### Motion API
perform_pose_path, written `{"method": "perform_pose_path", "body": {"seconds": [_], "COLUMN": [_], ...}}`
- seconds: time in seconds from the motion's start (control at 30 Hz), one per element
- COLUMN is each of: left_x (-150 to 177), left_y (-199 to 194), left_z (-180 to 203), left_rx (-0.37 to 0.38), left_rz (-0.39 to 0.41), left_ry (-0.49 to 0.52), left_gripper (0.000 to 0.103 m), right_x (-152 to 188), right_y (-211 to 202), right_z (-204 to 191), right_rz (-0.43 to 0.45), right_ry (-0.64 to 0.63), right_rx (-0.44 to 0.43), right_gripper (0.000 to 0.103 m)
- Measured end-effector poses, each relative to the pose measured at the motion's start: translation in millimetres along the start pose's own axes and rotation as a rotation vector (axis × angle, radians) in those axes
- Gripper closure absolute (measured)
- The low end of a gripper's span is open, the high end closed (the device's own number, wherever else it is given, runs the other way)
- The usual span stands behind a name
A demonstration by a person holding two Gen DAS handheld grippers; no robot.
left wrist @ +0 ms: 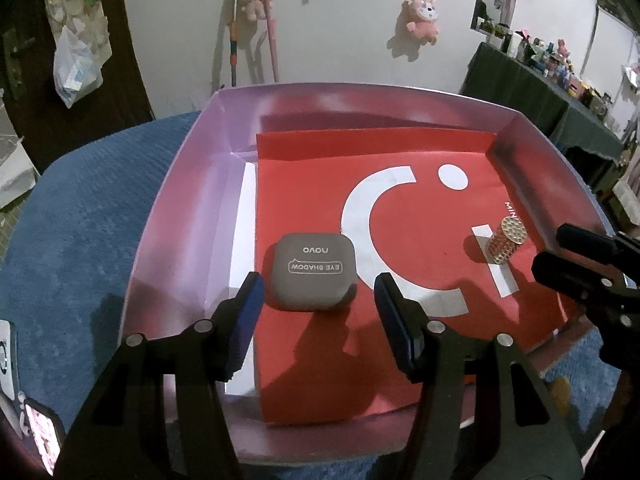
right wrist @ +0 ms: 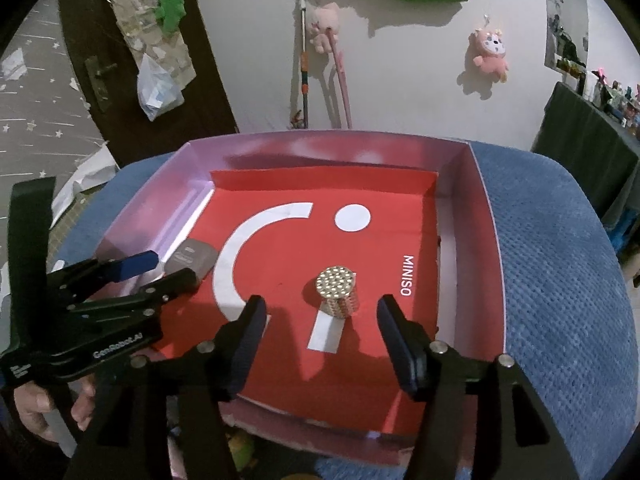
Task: Organize rigid objects
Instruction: 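Lower the compact and gold cylinder onto the red paper and open both grippers, then withdraw both grippers from the box back toward the object cluster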
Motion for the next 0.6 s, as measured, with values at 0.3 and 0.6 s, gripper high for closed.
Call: {"method": "perform_pose_path", "body": {"seconds": [0.3, 0.6], "left_x": [8, 14], "left_y": [-9, -20], "left_z": [-3, -2], "left_rx": [0.019, 0.057], "left_rz": [-0.011, -0.001], "left_ry": [-0.014, -0.012], "left_gripper": [0.047, 0.035], "right_x": [5, 10], "right_y": [-16, -23], "right_z": [-2, -3], "right_rz": [0.045, 0.064], "right_ry": [0.008, 0.017], "right_rx": [0.0, -0.009], "right_gripper": [0.026, 0.014]}}
Point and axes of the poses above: each gripper's, at about its wrist camera, not at the fingertips, and y roughly the way its jaws point, z to its right, x to its underside, the point moved 5 cm from there along y, roughly the way its jaws point, and after that the axes turned 13 degrees about -y, right-handed, at the moved point
